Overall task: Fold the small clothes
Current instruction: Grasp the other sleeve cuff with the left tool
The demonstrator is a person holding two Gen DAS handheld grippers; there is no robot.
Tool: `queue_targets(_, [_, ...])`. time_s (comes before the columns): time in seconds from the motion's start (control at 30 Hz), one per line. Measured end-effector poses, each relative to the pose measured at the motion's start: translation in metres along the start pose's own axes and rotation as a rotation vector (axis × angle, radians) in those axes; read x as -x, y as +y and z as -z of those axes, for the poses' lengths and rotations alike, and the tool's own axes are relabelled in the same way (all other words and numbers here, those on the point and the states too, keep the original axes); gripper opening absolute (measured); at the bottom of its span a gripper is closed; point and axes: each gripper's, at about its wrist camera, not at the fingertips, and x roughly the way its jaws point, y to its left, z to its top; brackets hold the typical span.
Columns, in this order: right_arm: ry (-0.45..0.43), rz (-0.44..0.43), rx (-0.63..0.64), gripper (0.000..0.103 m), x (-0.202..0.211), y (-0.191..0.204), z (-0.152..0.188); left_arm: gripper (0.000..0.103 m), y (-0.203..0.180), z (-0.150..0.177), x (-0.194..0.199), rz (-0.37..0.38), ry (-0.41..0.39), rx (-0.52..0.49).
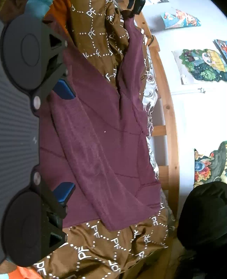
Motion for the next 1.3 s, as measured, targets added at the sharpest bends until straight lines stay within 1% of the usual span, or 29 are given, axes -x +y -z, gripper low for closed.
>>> queue_targets(0.03, [0.0,0.002,-0.008,0.103,0.002,-0.002,0.003,0.008,-0.001,0.0,0.001,0.006,0.013,0.016])
queue_targets(0.07, [-0.001,0.001,-0.014,0.103,0.002,-0.003,0.004,0.005,-0.003,-0.001,0.002,0.003,0.012,0.021])
queue_targets(0.13, [-0.002,0.001,-0.023,0.103,0.001,-0.005,0.005,0.004,-0.009,0.002,0.015,-0.033,-0.019,0.018])
queue_targets(0.27, [-0.011,-0.005,-0.037,0.103,0.005,-0.009,0.005,0.003,-0.028,-0.007,0.061,-0.064,-0.127,-0.017])
queue_targets(0.37, [-0.028,-0.01,-0.041,0.103,0.008,-0.01,0.003,0.003,-0.053,-0.018,0.107,-0.052,-0.234,-0.059])
queue_targets(0.43, [-0.038,-0.012,-0.049,0.103,0.01,-0.012,0.002,0.003,-0.07,-0.023,0.143,-0.011,-0.32,-0.069])
queue_targets(0.53, [-0.052,-0.016,-0.066,0.103,0.014,-0.018,0.0,0.003,-0.098,-0.024,0.193,0.132,-0.458,-0.102])
queue_targets(0.57, [-0.057,-0.016,-0.071,0.103,0.016,-0.02,0.0,0.003,-0.11,-0.025,0.205,0.167,-0.48,-0.129])
queue_targets(0.6, [-0.062,-0.014,-0.075,0.103,0.017,-0.022,-0.001,0.003,-0.124,-0.026,0.215,0.2,-0.479,-0.159])
queue_targets(0.67, [-0.069,-0.005,-0.086,0.103,0.02,-0.026,-0.003,0.003,-0.149,-0.027,0.229,0.278,-0.471,-0.187])
queue_targets(0.77, [-0.088,-0.002,-0.106,0.103,0.025,-0.033,-0.006,0.004,-0.188,-0.021,0.24,0.385,-0.457,-0.242])
queue_targets(0.87, [-0.103,0.013,-0.119,0.103,0.029,-0.04,-0.01,0.004,-0.233,-0.007,0.239,0.476,-0.432,-0.313])
queue_targets(0.93, [-0.115,0.025,-0.128,0.103,0.031,-0.045,-0.01,0.004,-0.263,0.006,0.234,0.554,-0.403,-0.35])
queue_targets(1.03, [-0.137,0.063,-0.142,0.103,0.034,-0.055,-0.011,0.004,-0.298,0.027,0.228,0.66,-0.351,-0.382])
queue_targets(1.13, [-0.152,0.139,-0.151,0.103,0.036,-0.07,-0.012,0.004,-0.33,0.052,0.218,0.733,-0.291,-0.404])
queue_targets(1.3, [-0.169,0.222,-0.203,0.103,0.036,-0.102,-0.013,0.004,-0.368,0.095,0.205,0.793,-0.213,-0.408])
